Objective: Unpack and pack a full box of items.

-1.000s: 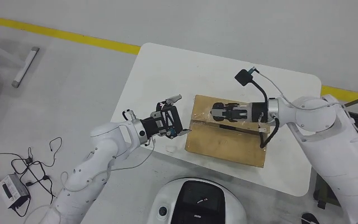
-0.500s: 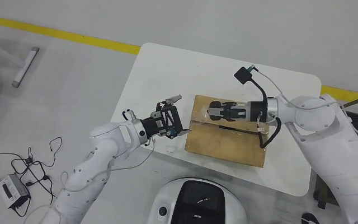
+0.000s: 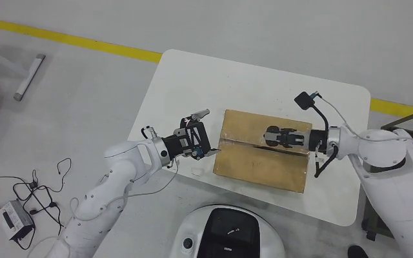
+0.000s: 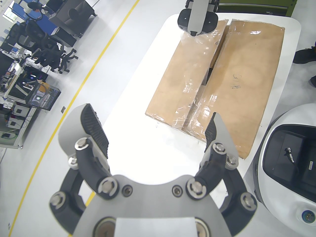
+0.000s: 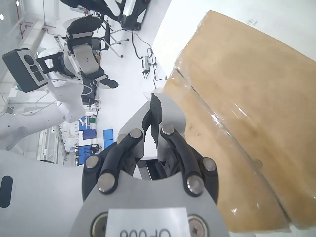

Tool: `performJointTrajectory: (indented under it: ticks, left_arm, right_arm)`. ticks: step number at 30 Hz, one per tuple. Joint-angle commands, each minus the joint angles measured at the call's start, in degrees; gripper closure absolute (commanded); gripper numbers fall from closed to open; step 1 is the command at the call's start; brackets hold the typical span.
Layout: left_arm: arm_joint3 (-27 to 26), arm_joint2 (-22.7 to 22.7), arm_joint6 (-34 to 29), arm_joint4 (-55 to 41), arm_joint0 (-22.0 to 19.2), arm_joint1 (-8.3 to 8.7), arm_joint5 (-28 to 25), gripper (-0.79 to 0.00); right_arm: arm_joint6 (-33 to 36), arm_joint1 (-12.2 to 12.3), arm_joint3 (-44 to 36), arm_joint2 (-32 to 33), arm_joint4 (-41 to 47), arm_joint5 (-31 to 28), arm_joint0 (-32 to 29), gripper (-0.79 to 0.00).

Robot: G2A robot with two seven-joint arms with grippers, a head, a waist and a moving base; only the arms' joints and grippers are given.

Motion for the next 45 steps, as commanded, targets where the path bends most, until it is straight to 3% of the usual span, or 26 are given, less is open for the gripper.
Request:
performJointTrajectory:
  ticks: [1,8,17,45]
  left_arm:
    - [0.00,0.00,0.00,0.00,0.00,0.00,0.00,-0.785]
    - [0.00,0.00,0.00,0.00,0.00,0.00,0.00,-0.785]
    - [0.00,0.00,0.00,0.00,0.00,0.00,0.00,-0.785]
    - [0.00,0.00,0.00,0.00,0.00,0.00,0.00,-0.785]
  right_arm:
    - [-0.10,0.31,-0.61,1.40,-0.16,0.22,-1.28,0.000]
    - [1.13,1.02,-3.65,3.96,-0.97,0.85,-3.61,0.000]
    - [1.29,1.66,-1.36,4.75,-5.77,1.15,-6.08,0.000]
    - [2.03,2.22,2.63,1.70,-16.15,0.65,-5.60,0.000]
